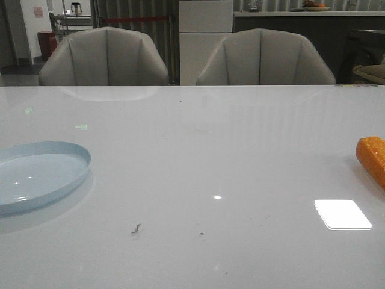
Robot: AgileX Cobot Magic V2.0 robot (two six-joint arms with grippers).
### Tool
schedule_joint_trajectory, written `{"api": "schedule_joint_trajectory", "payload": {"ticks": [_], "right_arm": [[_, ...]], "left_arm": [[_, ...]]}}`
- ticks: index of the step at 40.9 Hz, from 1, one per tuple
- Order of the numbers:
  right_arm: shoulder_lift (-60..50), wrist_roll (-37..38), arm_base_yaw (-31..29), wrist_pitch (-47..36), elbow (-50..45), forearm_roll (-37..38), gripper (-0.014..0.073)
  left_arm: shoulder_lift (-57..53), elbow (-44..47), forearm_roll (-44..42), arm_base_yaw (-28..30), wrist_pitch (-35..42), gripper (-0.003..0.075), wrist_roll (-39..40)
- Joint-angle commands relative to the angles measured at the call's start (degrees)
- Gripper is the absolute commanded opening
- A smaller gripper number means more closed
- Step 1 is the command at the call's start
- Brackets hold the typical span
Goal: Place corn on plate with both arms
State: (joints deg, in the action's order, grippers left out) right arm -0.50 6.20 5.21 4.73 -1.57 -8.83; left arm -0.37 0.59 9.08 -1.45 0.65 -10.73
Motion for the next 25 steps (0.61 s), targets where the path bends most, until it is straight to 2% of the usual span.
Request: {"api": "schedule_joint_trajectory", "payload": {"ticks": [1,25], "right_arm": [[-1.5,-0.1,0.0,-4.7,1.2,0.4,0.0057],[-1.5,-0.1,0.0,-4.7,1.2,0.4,0.0057]], "left_arm": [[-1.1,2.2,0.4,-0.1,5.0,0.0094,0.6],[-1.1,2.2,0.4,-0.1,5.4,0.0094,0.6]]}}
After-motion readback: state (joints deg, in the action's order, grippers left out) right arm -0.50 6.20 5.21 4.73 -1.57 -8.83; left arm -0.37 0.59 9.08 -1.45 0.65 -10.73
